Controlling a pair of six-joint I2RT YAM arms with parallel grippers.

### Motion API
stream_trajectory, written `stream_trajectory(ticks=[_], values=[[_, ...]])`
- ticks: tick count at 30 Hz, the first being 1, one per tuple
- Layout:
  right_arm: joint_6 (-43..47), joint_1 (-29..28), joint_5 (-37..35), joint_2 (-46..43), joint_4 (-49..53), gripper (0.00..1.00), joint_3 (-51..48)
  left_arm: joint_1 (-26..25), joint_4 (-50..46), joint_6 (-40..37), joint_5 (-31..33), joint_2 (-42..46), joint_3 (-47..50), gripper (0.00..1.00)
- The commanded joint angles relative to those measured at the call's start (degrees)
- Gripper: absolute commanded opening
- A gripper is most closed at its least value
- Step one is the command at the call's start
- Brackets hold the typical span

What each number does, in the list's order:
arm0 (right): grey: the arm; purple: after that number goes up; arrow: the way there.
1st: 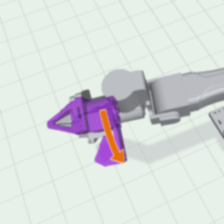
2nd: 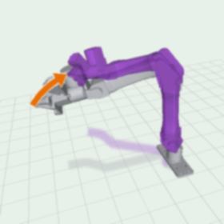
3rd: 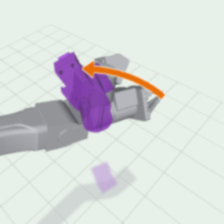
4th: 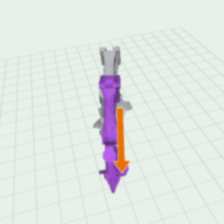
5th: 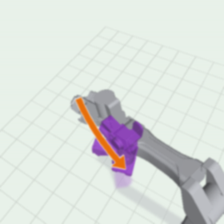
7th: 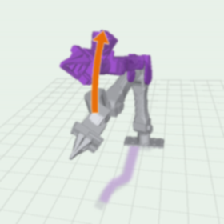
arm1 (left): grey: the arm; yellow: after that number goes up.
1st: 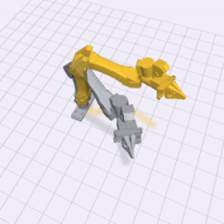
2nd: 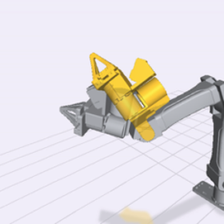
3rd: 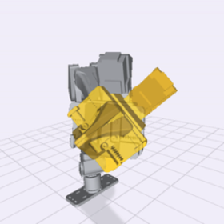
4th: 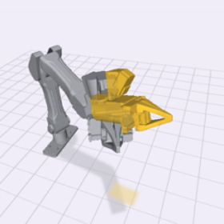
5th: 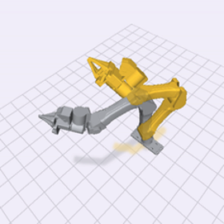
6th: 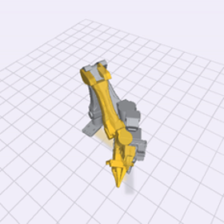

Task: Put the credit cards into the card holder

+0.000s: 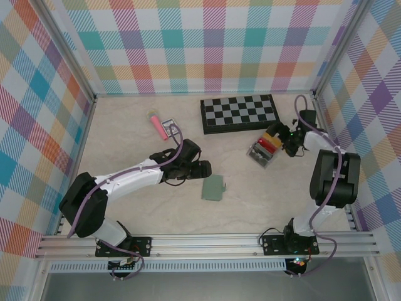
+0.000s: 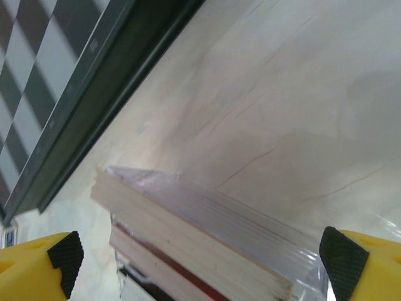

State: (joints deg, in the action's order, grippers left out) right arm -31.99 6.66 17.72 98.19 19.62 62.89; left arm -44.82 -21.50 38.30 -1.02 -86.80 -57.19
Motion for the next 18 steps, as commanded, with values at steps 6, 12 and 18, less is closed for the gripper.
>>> stream_trajectory(ticks=[6,12,18], values=[[-7.24,-11.41,-0.26,-5.74,-0.51,1.0,-3.73,1.22,1.99,0.62,-0.12,2.04,2.24,0.81],[2.85,-11.16,-11.21,-4.16,10.84,1.0,5.09,1.7,3.07,0.78,-0.83,3.37,2.96,0.81],[9.43,-10.83,-6.68,4.3,13.37,1.0,14.26,3.05,5.12,2.91,-3.07,3.11,3.46,0.82]])
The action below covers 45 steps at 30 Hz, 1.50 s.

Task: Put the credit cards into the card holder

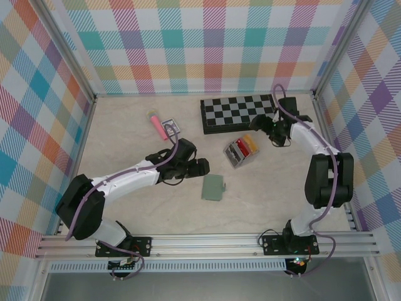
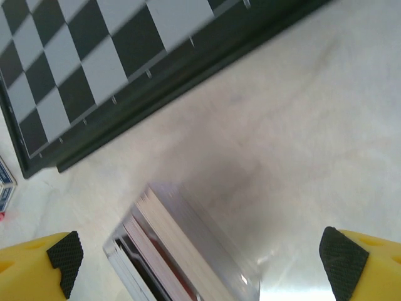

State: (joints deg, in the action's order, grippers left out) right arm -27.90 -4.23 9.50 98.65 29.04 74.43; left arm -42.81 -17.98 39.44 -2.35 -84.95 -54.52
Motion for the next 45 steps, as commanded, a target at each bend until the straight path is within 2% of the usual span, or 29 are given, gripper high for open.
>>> stream_trajectory(ticks=[1,6,15,21,26,28,30,33,37,45], values=[[5.81,0.04,3.22,5.31,4.54,1.0,4.04,1.3,1.55,2.01,-2.03,1.36,0.86,0.82],[6.64,-0.05,11.06,8.77,5.07,0.98,5.88,2.34,3.76,2.52,-3.32,1.61,0.99,0.82],[6.38,-0.99,26.59,6.39,4.08,0.93,0.89,4.82,5.59,5.47,-7.55,-0.76,0.91,0.82],[5.41,-1.83,29.45,3.42,3.32,0.92,-2.67,5.63,5.76,6.16,-9.78,-5.9,-3.43,0.81],[7.1,-2.19,24.96,1.73,6.57,0.92,-2.63,5.81,5.94,6.13,-12.85,-11.57,-8.56,0.79],[7.67,-2.19,18.78,0.92,8.96,0.92,-1.8,5.81,6.62,6.24,-14.34,-14.0,-10.71,0.75],[8.29,-2.23,10.82,0.33,11.91,0.88,-0.17,5.8,7.03,6.58,-15.95,-17.15,-13.54,0.72],[9.71,-2.74,6.19,-1.28,13.23,0.86,0.84,5.8,7.4,7.35,-18.93,-22.07,-18.13,0.65],[11.42,-4.48,2.16,-3.15,14.3,0.82,1.49,5.81,6.46,8.95,-20.46,-27.68,-23.25,0.56],[15.49,-8.41,-3.96,-2.64,16.34,0.78,4.36,5.8,7.19,11.26,-22.9,-34.28,-28.7,0.5]])
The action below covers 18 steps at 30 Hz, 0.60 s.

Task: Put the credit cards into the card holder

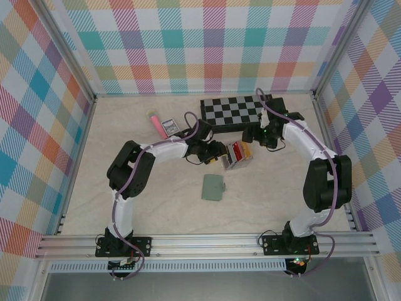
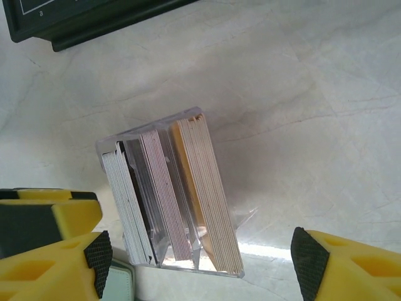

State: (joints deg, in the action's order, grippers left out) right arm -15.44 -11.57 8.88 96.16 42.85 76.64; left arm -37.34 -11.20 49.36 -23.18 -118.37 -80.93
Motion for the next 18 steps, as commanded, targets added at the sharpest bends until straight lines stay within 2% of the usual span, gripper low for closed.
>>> stream_trajectory(ticks=[1,7,9,18], values=[[3.13,-1.25,-3.43,0.28,2.63,0.77,2.49,0.34,0.6,1.4,-2.38,-1.21,-2.53,0.5],[3.25,-1.61,-2.76,2.38,2.86,0.77,3.32,0.34,0.9,1.46,-3.12,-2.72,-2.49,0.51],[3.57,-2.02,-3.57,2.99,3.15,0.76,3.74,0.32,-0.06,1.33,-2.9,-3.33,-2.49,0.48],[6.76,-6.11,-14.66,8.85,6.98,0.67,8.81,0.27,-1.66,0.74,-1.55,-4.4,-0.86,0.37]])
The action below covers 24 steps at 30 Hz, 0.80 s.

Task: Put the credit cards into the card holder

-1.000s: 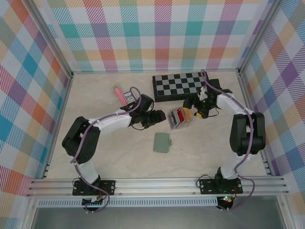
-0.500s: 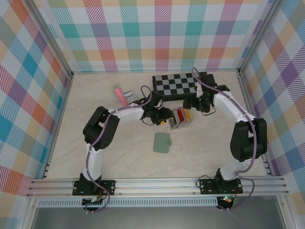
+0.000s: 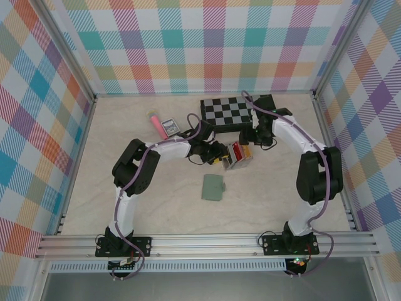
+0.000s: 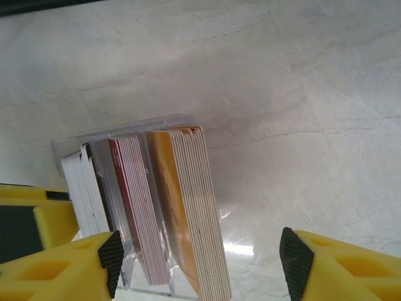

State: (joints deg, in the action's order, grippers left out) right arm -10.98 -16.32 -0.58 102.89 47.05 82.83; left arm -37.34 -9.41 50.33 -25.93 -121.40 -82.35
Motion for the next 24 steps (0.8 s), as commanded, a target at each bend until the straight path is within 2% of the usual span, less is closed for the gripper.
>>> stream_trajectory(ticks=[1,3,10,19,24], values=[[2.65,-1.64,-5.76,2.96,3.21,0.67,3.14,0.3,-3.59,-0.32,1.19,-1.35,0.54,0.36],[3.24,-2.39,-8.91,4.52,3.71,0.66,3.83,0.25,-3.64,-0.49,1.14,-1.38,0.61,0.36],[4.66,-2.84,-10.55,7.4,4.49,0.66,4.88,0.25,-4.03,-1.08,1.24,-1.29,0.47,0.36],[5.0,-3.17,-13.92,6.36,5.95,0.63,6.64,0.25,-4.28,-1.4,1.37,-1.0,0.44,0.35],[5.08,-3.45,-13.85,5.79,6.06,0.57,6.48,0.25,-4.17,-1.34,1.25,-1.11,0.35,0.35]])
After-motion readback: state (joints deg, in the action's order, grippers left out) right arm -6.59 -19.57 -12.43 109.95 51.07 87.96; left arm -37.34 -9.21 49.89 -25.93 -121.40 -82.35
